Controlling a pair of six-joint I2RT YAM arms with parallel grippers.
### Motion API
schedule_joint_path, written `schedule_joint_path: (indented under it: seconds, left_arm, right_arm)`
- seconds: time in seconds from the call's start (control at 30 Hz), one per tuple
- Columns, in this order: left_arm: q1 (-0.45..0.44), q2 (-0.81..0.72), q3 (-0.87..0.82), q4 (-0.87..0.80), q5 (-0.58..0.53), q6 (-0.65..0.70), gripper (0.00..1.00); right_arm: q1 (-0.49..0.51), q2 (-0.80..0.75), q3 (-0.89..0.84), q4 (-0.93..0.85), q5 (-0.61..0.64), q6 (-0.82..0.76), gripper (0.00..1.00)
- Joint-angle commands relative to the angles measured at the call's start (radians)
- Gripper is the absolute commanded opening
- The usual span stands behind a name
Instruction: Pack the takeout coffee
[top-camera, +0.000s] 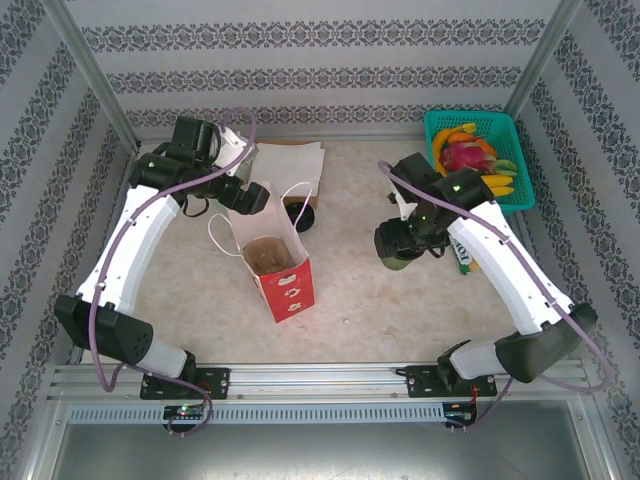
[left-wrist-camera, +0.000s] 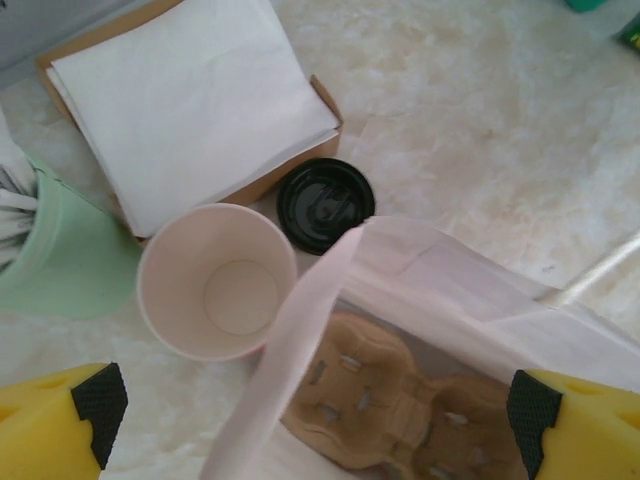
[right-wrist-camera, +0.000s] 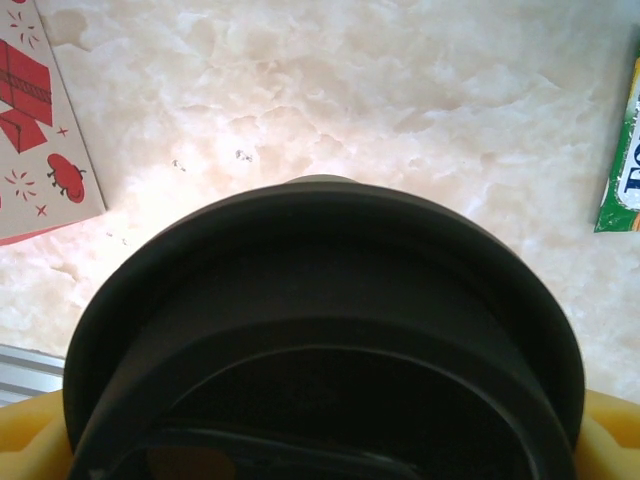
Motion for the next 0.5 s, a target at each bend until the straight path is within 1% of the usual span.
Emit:
schedule_joint_path:
  seconds: [0.0,0.07,0.1,0.17,0.27,0.33,0.4,0.47]
  left_arm:
    - [-0.006,0.058,0.057,-0.069,-0.057,0.124,0.96]
    - [-0.006,0.110,0.106,-0.119,-0.019,0.143,0.90]
    - [-0.007,0.138,0.132,-0.144,-0.003,0.145,0.86]
    - [-0.007,0.178,0.161,-0.168,0.003,0.143,0.77]
    - [-0.007,0.200,0.163,-0.143,0.021,0.124,0.61]
    - [-0.011,0.197,0.153,-0.115,0.051,0.101,0.50]
    - [-0.023,0.197,0.151,-0.103,0.062,0.085,0.44]
    - [-0.047,0.196,0.156,-0.117,0.046,0.082,0.40]
  right_arm:
    - [0.012,-0.027,0.036,-0.050,0.020,0.002,0.77]
    - [0.015,-0.032,0.042,-0.050,0.001,-0.003,0.77]
    - [0.016,-0.039,0.043,-0.040,-0.023,-0.006,0.77]
    - [0.018,-0.058,0.044,-0.016,-0.058,-0.003,0.77]
    - [0.028,-0.073,0.070,-0.013,-0.050,0.000,0.76]
    - [0.058,-0.090,0.089,0.008,-0.030,0.000,0.76]
    - [0.082,-0.101,0.118,0.031,-0.043,0.011,0.76]
    - [0.106,-0.098,0.159,0.037,-0.054,0.018,0.75]
